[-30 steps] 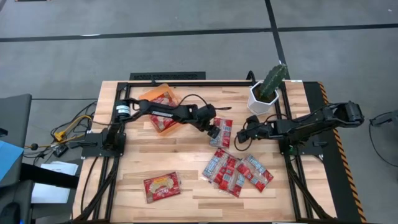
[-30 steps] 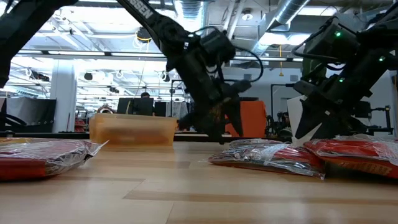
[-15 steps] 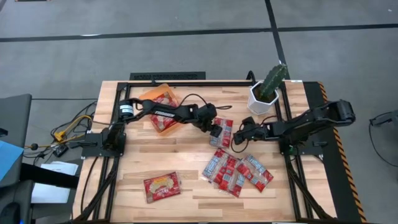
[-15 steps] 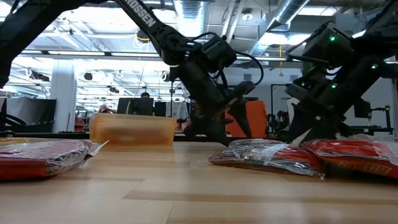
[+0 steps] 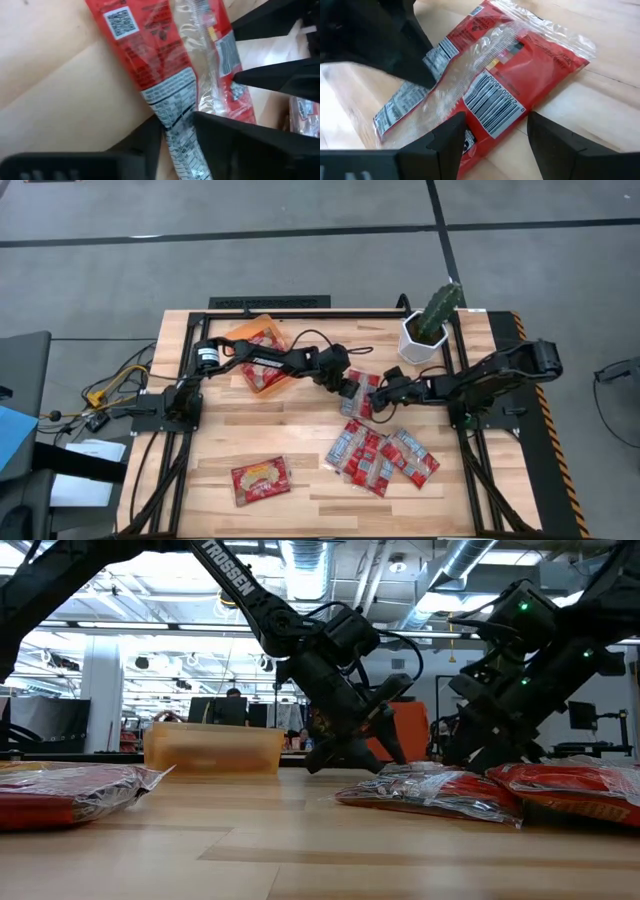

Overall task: Sort popcorn bags into baskets
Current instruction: Put the red popcorn bag into the orange bin

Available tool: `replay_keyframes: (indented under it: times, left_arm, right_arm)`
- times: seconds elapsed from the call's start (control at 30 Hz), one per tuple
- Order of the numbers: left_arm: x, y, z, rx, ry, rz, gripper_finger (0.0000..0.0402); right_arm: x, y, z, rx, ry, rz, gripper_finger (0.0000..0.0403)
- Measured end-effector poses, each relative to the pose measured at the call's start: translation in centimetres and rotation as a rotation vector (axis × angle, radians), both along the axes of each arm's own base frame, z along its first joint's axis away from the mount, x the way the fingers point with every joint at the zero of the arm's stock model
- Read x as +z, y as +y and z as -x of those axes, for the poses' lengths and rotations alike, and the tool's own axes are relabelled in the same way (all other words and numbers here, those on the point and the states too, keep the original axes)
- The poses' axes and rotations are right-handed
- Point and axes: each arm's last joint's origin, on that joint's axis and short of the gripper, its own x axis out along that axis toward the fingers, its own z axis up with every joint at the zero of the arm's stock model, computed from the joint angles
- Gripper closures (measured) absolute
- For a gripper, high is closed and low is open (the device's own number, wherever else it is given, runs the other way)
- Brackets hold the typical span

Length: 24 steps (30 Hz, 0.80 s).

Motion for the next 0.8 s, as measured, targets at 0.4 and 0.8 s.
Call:
replay_keyframes:
  times: [0.4,0.8]
  left_arm:
    - [0.5,-0.3,-0.4,-0.092,-0.029,0.034,0.0400]
    - [7.5,0.6,-0.8,-0.265,-0.016,-0.070,0.0401]
  right_arm:
    - [2.2,0.0,0.9,0.017,-0.055,-0.014,0.0168]
    - [6.4,0.1,5.0,0.003,-0.134,-0.006,0.0168]
